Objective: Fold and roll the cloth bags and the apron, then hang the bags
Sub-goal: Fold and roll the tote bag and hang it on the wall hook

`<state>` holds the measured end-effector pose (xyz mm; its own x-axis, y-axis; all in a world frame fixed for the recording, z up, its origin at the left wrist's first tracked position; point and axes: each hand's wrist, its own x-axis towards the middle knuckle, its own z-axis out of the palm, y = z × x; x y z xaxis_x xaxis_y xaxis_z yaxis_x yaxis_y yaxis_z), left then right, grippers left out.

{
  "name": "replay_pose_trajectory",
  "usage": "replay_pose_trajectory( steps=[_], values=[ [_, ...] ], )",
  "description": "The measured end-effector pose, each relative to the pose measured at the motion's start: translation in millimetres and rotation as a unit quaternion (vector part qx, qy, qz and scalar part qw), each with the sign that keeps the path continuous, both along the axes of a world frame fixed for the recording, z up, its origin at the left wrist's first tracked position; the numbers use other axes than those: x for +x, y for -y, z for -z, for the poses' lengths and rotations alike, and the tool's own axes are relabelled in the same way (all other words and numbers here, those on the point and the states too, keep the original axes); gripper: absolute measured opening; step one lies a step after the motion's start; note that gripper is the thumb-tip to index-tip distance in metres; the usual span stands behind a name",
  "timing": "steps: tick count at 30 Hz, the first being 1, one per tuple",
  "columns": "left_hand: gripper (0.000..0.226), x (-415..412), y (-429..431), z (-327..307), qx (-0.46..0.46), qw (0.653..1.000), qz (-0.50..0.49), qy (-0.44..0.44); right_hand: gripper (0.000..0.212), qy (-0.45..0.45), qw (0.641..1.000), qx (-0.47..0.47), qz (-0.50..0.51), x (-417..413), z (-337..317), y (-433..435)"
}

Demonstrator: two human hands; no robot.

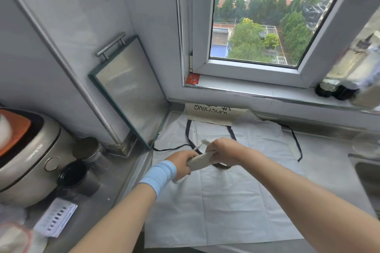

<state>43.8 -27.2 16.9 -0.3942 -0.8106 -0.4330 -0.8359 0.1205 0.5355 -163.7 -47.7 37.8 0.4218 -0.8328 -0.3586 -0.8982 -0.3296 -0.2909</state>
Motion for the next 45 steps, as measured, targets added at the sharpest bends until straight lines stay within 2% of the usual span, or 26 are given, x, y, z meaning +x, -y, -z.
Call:
replay_pose_trajectory(
  steps=[1,2,5,7,9,12,14,17,20,22,26,28,30,32,34,36,38,40,43,45],
  values=[
    [0.037,1,-2,-5,0.028,0.999,-0.03,-0.029,0.028,0.002,1.0,-0.027,-0.009,1,-5,0],
    [0.033,3,-5,-12,0.058,0.993,-0.069,-0.071,0.033,0.001,0.995,-0.095,-0.024,2,-10,-3],
    [0.029,10,-11,-30,0.166,0.94,-0.173,-0.242,0.056,-0.01,0.936,-0.343,-0.079,7,-20,-20],
    [0.031,17,-14,-40,0.228,0.887,-0.195,-0.35,0.066,-0.029,0.906,-0.405,-0.117,12,-26,-31],
    [0.03,22,-19,-51,0.285,0.845,-0.179,-0.416,0.069,-0.073,0.894,-0.422,-0.132,16,-28,-42],
    [0.031,23,-25,-61,0.343,0.822,-0.128,-0.436,0.054,-0.12,0.879,-0.453,-0.09,21,-33,-49],
    [0.031,23,-29,-68,0.348,0.822,-0.124,-0.434,0.044,-0.104,0.866,-0.484,-0.072,25,-42,-49],
    [0.025,24,-32,-79,0.34,0.837,-0.124,-0.411,0.04,-0.063,0.862,-0.496,-0.08,26,-52,-46],
    [0.018,27,-31,-90,0.322,0.844,-0.121,-0.411,0.036,0.007,0.884,-0.463,-0.07,27,-62,-42],
    [0.023,25,-28,-96,0.295,0.843,-0.122,-0.433,0.035,0.067,0.892,-0.447,-0.025,32,-71,-40],
    [0.045,20,-20,-106,0.24,0.826,-0.145,-0.489,0.021,0.154,0.908,-0.38,0.089,44,-92,-38],
    [0.063,18,-18,-108,0.181,0.846,-0.187,-0.466,0.018,0.155,0.914,-0.345,0.148,46,-103,-33],
    [0.084,15,-18,-110,0.11,0.88,-0.22,-0.407,0.02,0.192,0.93,-0.247,0.191,48,-117,-27],
    [0.092,13,-17,-111,0.093,0.874,-0.189,-0.437,0.016,0.271,0.932,-0.142,0.196,51,-127,-21],
    [0.08,10,-17,-115,0.151,0.833,-0.118,-0.519,0.007,0.338,0.919,-0.055,0.196,53,-138,-19],
    [0.067,11,-19,-126,0.209,0.812,-0.073,-0.54,0.001,0.37,0.907,-0.002,0.202,53,-149,-17],
    [0.059,13,-19,-135,0.242,0.819,-0.047,-0.519,0.004,0.383,0.899,0.025,0.212,51,-158,-15],
    [0.055,17,-16,-141,0.237,0.843,-0.044,-0.481,0.009,0.399,0.89,0.076,0.207,46,-164,-14],
    [0.051,23,-13,-146,0.21,0.867,-0.057,-0.448,0.022,0.411,0.878,0.206,0.134,38,-171,-18],
    [0.052,25,-11,-147,0.212,0.871,-0.066,-0.438,0.037,0.428,0.853,0.281,0.1,32,-171,-19]
  ],
)
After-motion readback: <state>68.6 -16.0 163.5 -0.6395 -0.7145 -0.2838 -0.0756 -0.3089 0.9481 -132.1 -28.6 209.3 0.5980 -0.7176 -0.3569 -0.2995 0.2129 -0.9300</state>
